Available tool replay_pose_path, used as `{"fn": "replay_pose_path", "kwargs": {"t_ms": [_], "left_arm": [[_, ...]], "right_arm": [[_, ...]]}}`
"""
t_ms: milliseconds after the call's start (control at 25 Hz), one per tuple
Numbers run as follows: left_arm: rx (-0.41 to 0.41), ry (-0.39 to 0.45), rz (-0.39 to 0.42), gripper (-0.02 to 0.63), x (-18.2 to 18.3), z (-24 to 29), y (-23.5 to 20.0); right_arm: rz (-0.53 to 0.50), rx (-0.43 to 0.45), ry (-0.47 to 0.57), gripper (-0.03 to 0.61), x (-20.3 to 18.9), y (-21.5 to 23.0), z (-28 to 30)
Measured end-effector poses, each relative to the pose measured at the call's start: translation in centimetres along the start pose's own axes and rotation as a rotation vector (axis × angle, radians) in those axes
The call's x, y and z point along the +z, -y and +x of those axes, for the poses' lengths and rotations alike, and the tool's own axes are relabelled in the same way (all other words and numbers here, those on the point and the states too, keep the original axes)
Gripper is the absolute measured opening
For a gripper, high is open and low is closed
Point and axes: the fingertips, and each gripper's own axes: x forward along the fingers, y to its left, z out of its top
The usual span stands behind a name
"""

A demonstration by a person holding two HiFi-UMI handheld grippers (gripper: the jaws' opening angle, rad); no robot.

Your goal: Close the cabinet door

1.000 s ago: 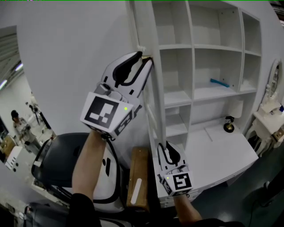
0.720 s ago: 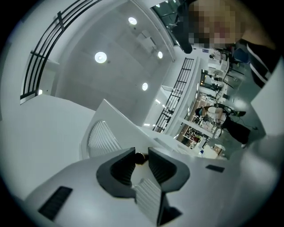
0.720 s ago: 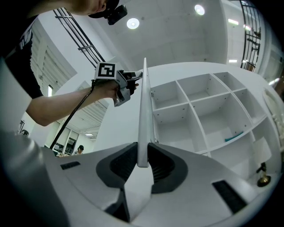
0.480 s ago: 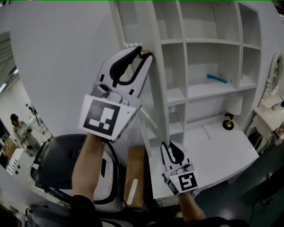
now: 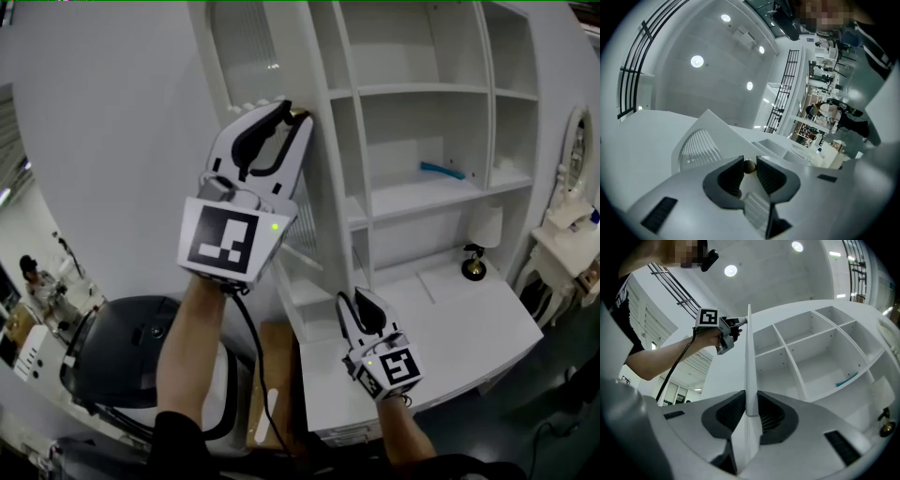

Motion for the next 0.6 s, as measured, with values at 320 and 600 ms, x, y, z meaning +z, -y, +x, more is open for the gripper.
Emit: {"fn": "replay_pose_path", "kwargs": {"t_ms": [320, 600], "left_arm": [[0.022, -0.047, 0.044, 0.092, -1.5, 3.4, 1.5], [0.041, -0.069, 0.061, 0.092, -2.7, 5.2, 2.0]], "right_arm": [[0.052, 0.016, -0.004, 0.103, 0.0, 4.0, 0.8], [0.077, 0.028, 0.006, 0.114, -0.5, 6.4, 1.7]]}}
